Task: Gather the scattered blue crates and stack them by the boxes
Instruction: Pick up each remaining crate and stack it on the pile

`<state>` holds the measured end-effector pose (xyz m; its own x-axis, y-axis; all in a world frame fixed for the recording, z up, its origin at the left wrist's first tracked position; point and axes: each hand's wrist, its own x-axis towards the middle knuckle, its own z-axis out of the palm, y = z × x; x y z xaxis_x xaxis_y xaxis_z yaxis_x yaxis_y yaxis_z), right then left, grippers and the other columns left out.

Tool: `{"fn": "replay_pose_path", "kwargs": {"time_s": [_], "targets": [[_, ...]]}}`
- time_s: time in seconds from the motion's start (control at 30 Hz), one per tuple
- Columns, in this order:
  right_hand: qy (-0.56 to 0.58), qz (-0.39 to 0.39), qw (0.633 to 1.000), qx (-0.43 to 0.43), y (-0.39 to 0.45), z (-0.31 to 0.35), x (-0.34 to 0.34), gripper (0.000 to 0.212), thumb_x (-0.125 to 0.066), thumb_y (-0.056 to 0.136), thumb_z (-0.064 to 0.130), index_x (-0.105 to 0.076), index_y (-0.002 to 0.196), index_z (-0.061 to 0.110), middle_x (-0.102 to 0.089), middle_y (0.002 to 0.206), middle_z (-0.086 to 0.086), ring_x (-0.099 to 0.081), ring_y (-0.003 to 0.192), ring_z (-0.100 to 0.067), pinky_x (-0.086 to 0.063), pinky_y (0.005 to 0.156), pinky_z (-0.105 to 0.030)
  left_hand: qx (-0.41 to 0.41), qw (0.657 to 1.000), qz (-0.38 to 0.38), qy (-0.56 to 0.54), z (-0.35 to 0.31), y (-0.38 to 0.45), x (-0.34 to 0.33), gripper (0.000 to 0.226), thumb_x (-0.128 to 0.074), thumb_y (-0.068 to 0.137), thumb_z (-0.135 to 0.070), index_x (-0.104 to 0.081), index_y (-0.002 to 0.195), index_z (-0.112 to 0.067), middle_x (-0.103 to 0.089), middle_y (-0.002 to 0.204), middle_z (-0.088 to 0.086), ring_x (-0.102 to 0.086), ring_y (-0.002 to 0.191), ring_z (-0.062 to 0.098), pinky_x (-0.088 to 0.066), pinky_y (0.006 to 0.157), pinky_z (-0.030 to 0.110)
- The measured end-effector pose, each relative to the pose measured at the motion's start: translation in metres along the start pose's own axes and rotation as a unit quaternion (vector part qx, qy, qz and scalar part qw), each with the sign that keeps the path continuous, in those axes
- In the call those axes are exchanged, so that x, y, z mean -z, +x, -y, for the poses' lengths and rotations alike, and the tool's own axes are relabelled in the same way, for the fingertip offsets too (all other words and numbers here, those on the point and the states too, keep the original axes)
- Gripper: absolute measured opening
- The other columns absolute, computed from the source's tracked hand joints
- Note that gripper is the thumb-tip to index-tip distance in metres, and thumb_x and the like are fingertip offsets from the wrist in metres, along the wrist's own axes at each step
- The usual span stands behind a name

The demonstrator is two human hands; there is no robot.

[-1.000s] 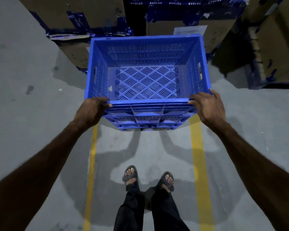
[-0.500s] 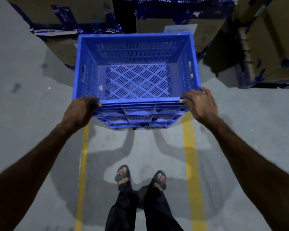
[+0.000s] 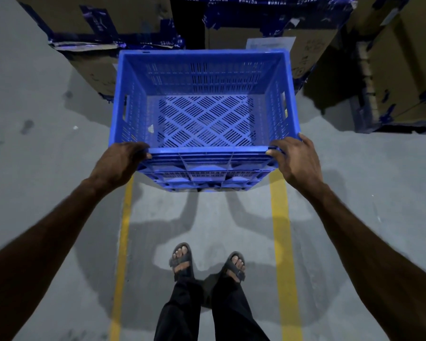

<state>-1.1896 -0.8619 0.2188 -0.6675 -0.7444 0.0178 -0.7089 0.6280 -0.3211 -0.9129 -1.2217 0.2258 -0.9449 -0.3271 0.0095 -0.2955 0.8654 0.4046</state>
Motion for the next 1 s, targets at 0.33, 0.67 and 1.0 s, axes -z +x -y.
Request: {"fn": "replay_pose_path", "kwargs": {"time_s": [0.33, 0.67, 1.0], "targets": [[0.006, -0.037, 0.999, -0.009, -0.009, 0.003, -0.014, 0.04, -0.044, 0.105, 0.042, -0.068, 0.121, 0.014, -0.072, 0.114, -0.004, -0.062, 0.112, -0.025, -0.026, 0.118, -0.044, -0.002, 1.0, 0.014, 0.008, 0.004, 0.002, 0.006, 0.035, -0.05, 0.099, -0.037, -0.07, 0.111, -0.011, -0.075, 0.1, 0.017, -0.071, 0.085, 0.037, -0.056, 0.074, 0.043], [0.008, -0.042, 0.999, -0.012, -0.008, 0.0, -0.014, 0.029, -0.052, 0.104, 0.036, -0.068, 0.12, 0.017, -0.072, 0.113, -0.002, -0.061, 0.113, -0.023, -0.025, 0.116, -0.041, 0.0, 1.0, 0.0, 0.009, 0.0, 0.0, 0.001, 0.034, -0.05, 0.097, -0.028, -0.07, 0.114, -0.005, -0.074, 0.103, 0.017, -0.071, 0.087, 0.037, -0.056, 0.077, 0.043], [0.012, -0.055, 0.998, -0.007, -0.005, -0.004, -0.006, 0.029, -0.057, 0.102, 0.04, -0.071, 0.114, 0.017, -0.073, 0.11, -0.004, -0.063, 0.106, -0.025, -0.039, 0.107, -0.046, 0.056, 0.998, -0.023, -0.018, 0.001, 0.004, 0.003, 0.048, -0.055, 0.099, -0.054, -0.07, 0.121, -0.013, -0.075, 0.111, 0.01, -0.069, 0.097, 0.028, -0.054, 0.086, 0.039]]}}
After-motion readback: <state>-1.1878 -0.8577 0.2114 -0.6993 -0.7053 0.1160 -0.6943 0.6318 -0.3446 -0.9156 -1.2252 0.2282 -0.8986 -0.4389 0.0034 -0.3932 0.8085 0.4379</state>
